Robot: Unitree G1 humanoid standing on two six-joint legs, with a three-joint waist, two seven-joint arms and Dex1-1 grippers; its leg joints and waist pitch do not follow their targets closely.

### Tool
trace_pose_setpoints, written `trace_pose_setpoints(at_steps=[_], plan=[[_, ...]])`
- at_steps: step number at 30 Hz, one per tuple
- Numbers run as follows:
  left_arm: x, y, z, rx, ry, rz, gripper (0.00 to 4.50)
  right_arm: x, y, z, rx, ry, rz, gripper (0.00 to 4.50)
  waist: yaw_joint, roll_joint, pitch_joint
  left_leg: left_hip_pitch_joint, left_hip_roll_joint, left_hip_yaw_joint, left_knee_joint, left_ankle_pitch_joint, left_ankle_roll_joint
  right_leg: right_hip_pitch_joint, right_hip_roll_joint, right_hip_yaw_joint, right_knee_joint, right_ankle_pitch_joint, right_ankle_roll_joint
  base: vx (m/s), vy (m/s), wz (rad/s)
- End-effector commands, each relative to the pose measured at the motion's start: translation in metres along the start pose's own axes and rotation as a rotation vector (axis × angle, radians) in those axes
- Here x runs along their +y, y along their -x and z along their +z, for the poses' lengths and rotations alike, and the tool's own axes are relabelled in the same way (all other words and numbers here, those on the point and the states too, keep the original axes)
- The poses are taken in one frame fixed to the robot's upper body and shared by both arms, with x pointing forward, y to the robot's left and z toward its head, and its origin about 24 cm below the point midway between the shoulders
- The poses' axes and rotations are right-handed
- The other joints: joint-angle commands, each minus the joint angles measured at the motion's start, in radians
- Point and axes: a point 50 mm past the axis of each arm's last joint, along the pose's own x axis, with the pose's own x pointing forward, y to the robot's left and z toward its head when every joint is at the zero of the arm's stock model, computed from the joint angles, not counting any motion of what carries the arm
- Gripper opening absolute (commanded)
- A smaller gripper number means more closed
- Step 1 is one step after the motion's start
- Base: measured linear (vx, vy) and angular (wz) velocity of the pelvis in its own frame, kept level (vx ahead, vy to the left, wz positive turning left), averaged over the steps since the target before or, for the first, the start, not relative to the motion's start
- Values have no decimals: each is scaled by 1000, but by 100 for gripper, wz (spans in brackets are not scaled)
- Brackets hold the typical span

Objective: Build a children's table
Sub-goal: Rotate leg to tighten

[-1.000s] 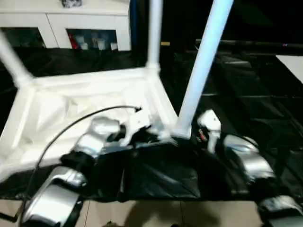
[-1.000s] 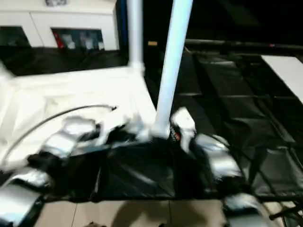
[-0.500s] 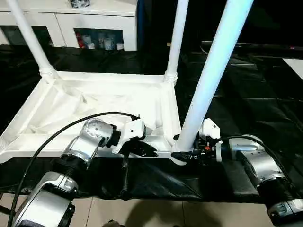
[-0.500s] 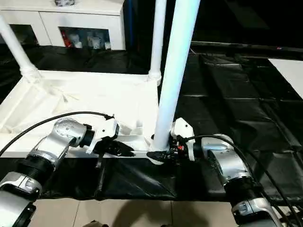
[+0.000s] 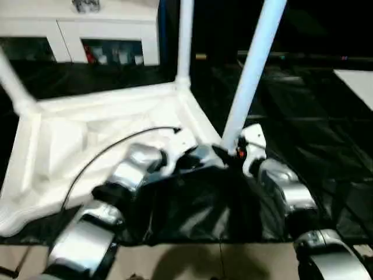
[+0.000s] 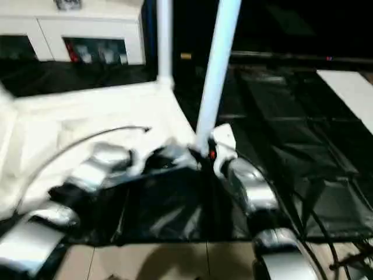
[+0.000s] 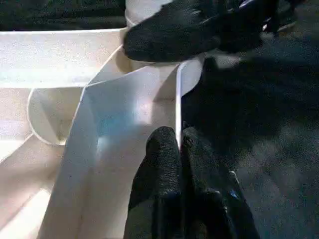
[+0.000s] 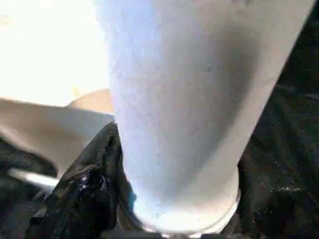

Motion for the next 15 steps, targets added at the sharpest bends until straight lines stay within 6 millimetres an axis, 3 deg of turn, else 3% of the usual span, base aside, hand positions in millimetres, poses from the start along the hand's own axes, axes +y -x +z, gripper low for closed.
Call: trace_pose_setpoints(at_steps=[1,4,7,12,15], plan=[[-14,-21,23,-70,-16,0,0,33,-15,-13,62,-3,42,268,-4,-1,-58,15,26,-19,-72,-306,11,37,-58,45,-82,-369,-182,0,0,0],[-18,-25,24,-80,-12,-2,0,41,-20,-7,30,31,60,268,-3,-1,-58,13,26,-18,-72,-298,21,38,-58,46,-80,-352,-183,0,0,0],[-19,-23,22,-80,-30,-20,0,42,-21,-1,-9,15,109,337,-1,-4,-58,11,28,-16,-72,-282,38,40,-58,47,-76,-323,-191,0,0,0],[-15,-12,17,-102,-67,-61,0,32,-13,4,-54,87,170,388,0,-8,-59,9,28,-16,-71,-274,48,42,-61,47,-75,-320,-197,0,0,0],[-12,-3,13,-112,-91,-107,0,24,-3,4,-66,125,256,388,1,-10,-60,5,28,-13,-68,-250,73,47,-60,47,-71,-284,-205,0,0,0]])
